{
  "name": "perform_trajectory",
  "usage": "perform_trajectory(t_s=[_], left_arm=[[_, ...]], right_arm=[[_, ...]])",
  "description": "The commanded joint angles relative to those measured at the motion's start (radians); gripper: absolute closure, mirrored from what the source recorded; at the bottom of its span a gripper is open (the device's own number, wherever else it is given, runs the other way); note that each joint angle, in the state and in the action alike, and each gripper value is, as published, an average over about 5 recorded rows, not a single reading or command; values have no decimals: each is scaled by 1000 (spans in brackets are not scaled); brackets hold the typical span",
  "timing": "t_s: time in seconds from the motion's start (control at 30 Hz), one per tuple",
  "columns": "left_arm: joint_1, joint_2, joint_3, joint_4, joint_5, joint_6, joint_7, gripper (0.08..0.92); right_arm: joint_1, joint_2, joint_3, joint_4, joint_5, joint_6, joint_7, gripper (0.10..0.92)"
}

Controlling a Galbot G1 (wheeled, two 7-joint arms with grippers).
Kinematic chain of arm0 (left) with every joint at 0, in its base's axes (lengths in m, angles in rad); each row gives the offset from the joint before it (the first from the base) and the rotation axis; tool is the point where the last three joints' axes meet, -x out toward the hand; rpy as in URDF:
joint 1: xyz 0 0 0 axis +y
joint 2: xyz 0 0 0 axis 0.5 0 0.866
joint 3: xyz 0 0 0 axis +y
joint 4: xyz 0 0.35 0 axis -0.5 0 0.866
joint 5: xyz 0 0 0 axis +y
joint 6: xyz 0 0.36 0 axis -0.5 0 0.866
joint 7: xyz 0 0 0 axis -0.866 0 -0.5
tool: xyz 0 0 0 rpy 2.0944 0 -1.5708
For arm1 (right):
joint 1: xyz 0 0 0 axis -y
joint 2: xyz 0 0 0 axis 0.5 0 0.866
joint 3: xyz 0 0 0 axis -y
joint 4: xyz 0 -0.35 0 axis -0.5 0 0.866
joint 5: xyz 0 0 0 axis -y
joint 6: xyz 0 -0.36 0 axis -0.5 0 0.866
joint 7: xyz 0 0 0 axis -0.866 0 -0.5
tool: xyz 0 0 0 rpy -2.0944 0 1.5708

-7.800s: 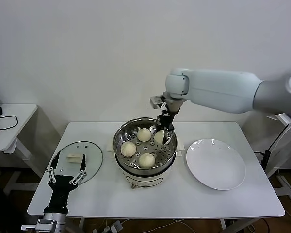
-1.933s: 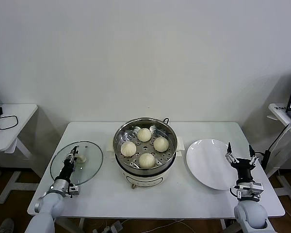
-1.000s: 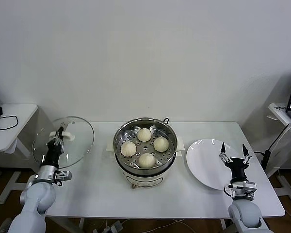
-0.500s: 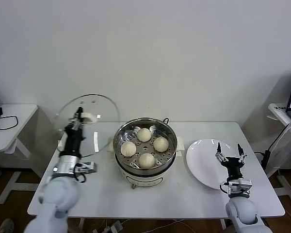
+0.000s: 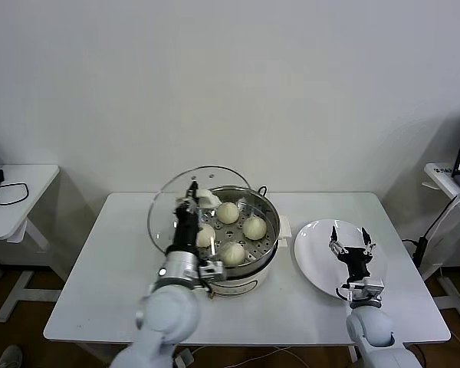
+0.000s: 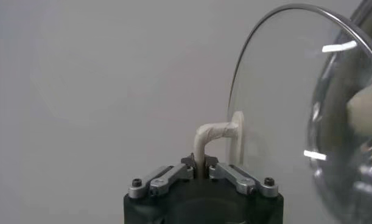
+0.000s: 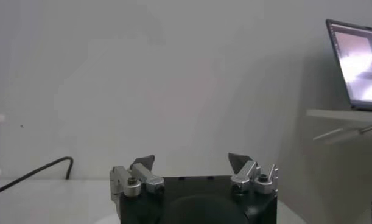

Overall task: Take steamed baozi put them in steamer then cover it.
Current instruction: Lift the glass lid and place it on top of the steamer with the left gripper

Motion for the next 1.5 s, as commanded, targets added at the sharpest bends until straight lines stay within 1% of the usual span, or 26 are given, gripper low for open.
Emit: perform_trajectory(t_s=[0.03, 0.37, 0.67, 0.9, 1.17, 1.5], left_arm=[[-67, -95, 162, 98, 153, 74, 101, 811], [-89, -147, 158, 191, 206, 89, 78, 811], [-96, -157, 156, 254, 226, 73, 56, 811], [-109, -169, 145, 301, 253, 64, 56, 811], [-113, -172, 133, 315, 284, 54, 81, 811], [-108, -171, 126, 311, 288, 52, 83, 811]], right_arm=[[31, 20, -12, -42, -7, -4, -5, 203], [21, 27, 0, -44, -18, 2, -5, 203], [21, 27, 5, -46, -18, 4, -5, 203], [22, 26, 7, -50, -19, 6, -7, 203], [24, 26, 8, -54, -19, 8, -8, 203], [31, 29, 4, -66, -24, 13, -9, 203]])
